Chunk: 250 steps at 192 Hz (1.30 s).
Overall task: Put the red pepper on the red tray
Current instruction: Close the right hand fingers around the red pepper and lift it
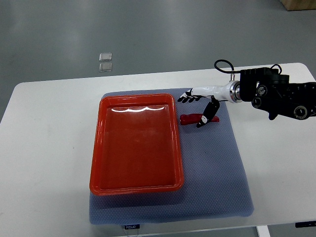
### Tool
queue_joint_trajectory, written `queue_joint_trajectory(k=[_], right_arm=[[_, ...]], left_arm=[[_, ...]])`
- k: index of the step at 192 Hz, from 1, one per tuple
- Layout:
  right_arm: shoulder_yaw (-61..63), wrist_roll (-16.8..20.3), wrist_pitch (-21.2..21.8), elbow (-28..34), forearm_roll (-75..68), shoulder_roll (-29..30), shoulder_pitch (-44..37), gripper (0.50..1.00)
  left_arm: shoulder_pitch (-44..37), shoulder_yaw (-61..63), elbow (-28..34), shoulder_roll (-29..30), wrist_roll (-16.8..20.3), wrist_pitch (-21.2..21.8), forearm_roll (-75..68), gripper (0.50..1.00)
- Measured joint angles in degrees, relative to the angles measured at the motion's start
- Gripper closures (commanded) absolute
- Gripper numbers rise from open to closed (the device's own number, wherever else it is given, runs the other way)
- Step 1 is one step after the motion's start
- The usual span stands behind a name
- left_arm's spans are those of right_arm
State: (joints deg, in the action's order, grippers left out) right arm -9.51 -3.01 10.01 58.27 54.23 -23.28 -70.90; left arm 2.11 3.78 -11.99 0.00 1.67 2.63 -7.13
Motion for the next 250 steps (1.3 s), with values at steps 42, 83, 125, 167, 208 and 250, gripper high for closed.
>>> queue_joint_trajectory(k=[42,83,125,167,208,250], right_arm=[[-0.5,2.1,-4.2,-1.0,0.0,1.9,2.7,0.634],[-0.5,2.3,-7.0,-2.1,0.2,2.7,4.3,0.699],[-1.0,2.3,-8.4,-3.1,1.7,3.2,5.0,0.859],[-2.6,2.2,-9.5,-4.3,2.3,4.2,5.6,1.000],[-2.9,2.2,-9.3,-4.5,2.7,3.3,4.3,1.000],[-2.5,2.2,-6.8,-0.4,1.9,-1.8,-2.9,1.000]], left_arm=[[0.0,0.0,0.1,0.0,0.0,0.0,0.0,0.500],[0.0,0.0,0.1,0.0,-0.2,0.0,0.0,0.500],[0.0,0.0,0.1,0.0,-0.3,0.0,0.0,0.500],[0.0,0.0,0.1,0.0,-0.3,0.0,0.0,0.500],[0.0,0.0,0.1,0.0,-0.3,0.0,0.0,0.500],[0.0,0.0,0.1,0.0,-0.4,0.0,0.0,0.500]])
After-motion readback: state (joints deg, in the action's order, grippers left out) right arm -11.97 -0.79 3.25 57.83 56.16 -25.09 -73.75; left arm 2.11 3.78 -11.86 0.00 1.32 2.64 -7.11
